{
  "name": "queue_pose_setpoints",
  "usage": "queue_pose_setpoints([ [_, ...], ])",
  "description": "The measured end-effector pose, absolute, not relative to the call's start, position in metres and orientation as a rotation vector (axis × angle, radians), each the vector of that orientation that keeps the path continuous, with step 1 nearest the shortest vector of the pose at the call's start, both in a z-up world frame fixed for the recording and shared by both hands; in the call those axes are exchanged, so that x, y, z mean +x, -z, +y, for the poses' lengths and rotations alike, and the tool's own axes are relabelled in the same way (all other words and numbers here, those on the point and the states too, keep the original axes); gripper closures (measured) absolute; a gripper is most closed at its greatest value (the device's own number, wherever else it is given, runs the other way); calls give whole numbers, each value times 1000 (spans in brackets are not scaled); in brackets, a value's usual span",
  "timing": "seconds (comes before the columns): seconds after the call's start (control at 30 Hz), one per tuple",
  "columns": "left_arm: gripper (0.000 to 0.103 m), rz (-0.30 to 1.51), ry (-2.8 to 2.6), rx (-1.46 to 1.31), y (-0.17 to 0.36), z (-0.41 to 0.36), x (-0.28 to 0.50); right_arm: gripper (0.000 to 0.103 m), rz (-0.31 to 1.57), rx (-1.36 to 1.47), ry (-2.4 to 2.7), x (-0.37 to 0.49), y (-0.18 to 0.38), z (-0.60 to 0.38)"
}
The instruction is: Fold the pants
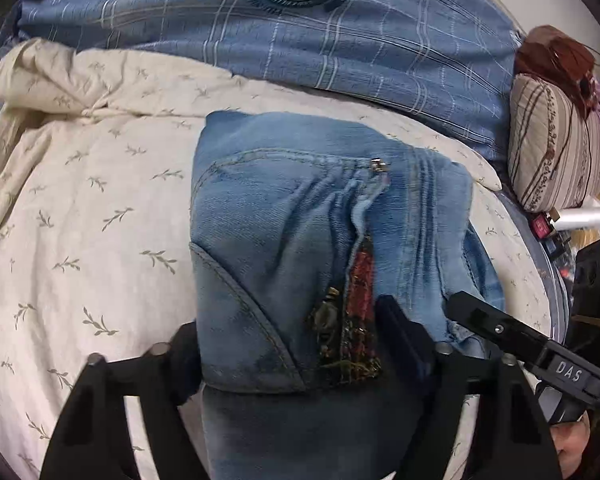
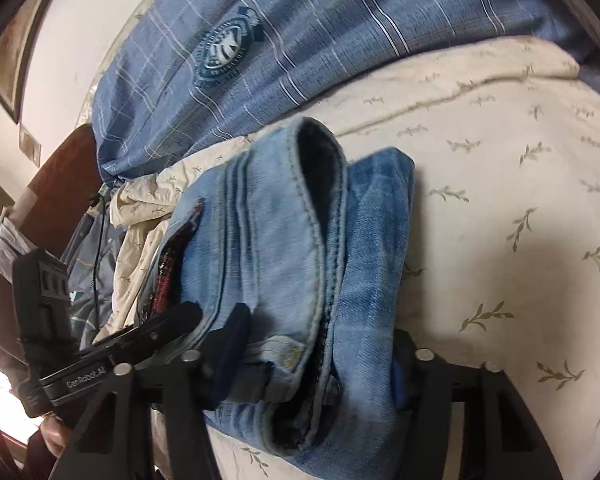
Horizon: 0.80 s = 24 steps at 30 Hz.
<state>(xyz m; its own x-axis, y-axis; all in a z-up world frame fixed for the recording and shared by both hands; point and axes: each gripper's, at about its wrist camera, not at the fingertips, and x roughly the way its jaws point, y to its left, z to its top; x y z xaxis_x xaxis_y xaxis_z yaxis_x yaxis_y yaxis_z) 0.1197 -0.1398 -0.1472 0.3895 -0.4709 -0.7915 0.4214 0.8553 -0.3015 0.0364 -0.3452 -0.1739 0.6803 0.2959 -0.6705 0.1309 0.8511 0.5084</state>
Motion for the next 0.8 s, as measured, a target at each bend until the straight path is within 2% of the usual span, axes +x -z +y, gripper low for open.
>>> queue_pose_setpoints([
  [0.07,40,1006,571,-62,144,-138,117,48,813,524,-85,36,170,-340],
  [0.13,42,990,569,-53,141,-138,115,48,801,486,-67,36,168,-336],
  [0.53,46,931,551,-13,120,-145,104,49,693,264,-49,31,147,-306],
  [0.7,46,935,549,-12,120,-140,105,49,709,290,-65,33,149,-309],
  [0.8,44,951,541,-4,129,-141,106,48,810,416,-54,46,164,-324],
])
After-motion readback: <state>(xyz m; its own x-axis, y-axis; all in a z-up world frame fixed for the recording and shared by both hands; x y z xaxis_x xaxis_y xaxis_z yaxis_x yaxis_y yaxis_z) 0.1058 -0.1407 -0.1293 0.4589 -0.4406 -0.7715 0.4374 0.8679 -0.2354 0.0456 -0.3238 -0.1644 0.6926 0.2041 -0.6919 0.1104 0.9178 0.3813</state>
